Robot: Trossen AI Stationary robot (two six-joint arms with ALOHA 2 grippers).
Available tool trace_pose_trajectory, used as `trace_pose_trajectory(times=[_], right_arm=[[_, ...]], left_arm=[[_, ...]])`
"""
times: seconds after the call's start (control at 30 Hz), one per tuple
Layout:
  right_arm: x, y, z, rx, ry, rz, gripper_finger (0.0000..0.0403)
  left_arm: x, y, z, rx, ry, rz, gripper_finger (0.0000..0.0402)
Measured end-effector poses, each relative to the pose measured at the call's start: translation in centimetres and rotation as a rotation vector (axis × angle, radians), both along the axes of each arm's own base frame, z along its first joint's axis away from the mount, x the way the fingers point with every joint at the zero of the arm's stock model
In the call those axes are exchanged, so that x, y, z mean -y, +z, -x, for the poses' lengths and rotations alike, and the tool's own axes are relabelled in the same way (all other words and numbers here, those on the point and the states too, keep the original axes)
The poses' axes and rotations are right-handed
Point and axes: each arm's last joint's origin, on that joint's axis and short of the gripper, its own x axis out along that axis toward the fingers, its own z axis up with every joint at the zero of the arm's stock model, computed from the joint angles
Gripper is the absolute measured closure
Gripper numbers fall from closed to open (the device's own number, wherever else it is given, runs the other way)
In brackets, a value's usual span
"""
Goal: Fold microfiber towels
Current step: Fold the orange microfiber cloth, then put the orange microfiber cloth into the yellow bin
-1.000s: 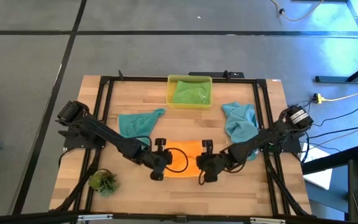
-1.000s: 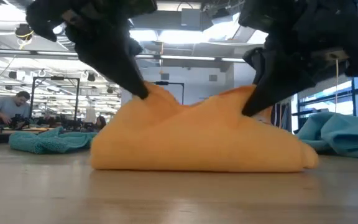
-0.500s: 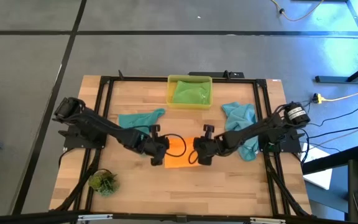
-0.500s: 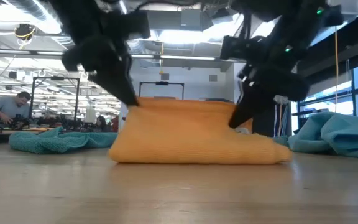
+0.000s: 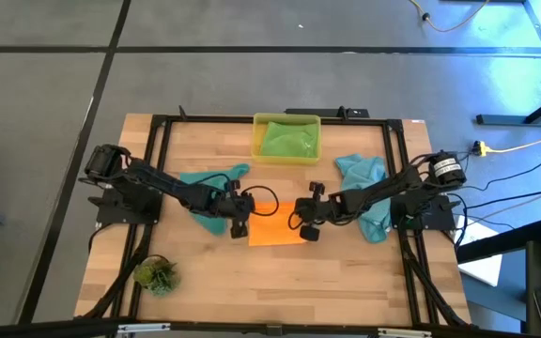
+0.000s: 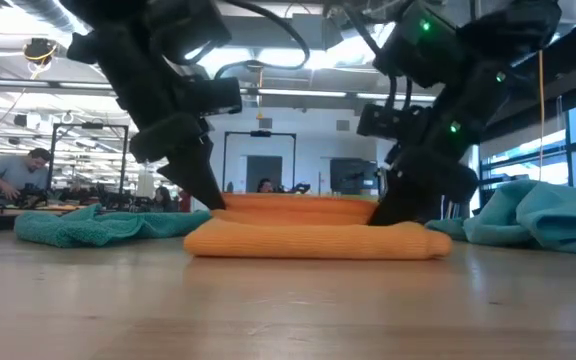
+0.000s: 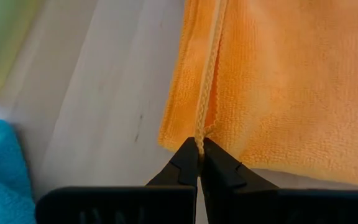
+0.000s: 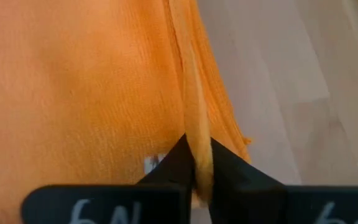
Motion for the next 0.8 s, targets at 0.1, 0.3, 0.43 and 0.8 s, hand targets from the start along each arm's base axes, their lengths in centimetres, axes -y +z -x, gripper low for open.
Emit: trace_pose_trajectory(times=[0.1, 0.3, 0.43, 0.8], right_arm=[[0.3, -0.3, 0.2, -0.001, -0.010, 0.005, 0.0354], [0.3, -0.3, 0.4, -0.013, -0.012, 0.009, 0.0298], [0.4, 0.1, 0.8, -0.036, -0.012, 0.013, 0.0266], [-0.4, 4.5, 3.0, 0.010, -0.014, 0.032, 0.0233]], left_arm=[[-0.3, 0.0, 0.0, -0.009, 0.006, -0.003, 0.0385], [-0.3, 0.1, 0.1, 0.001, 0.034, -0.048, 0.0334], [-0.3, 0.4, 0.2, -0.001, 0.039, -0.066, 0.0316], [1.8, 3.7, -0.9, -0.012, -0.081, -0.103, 0.0303]])
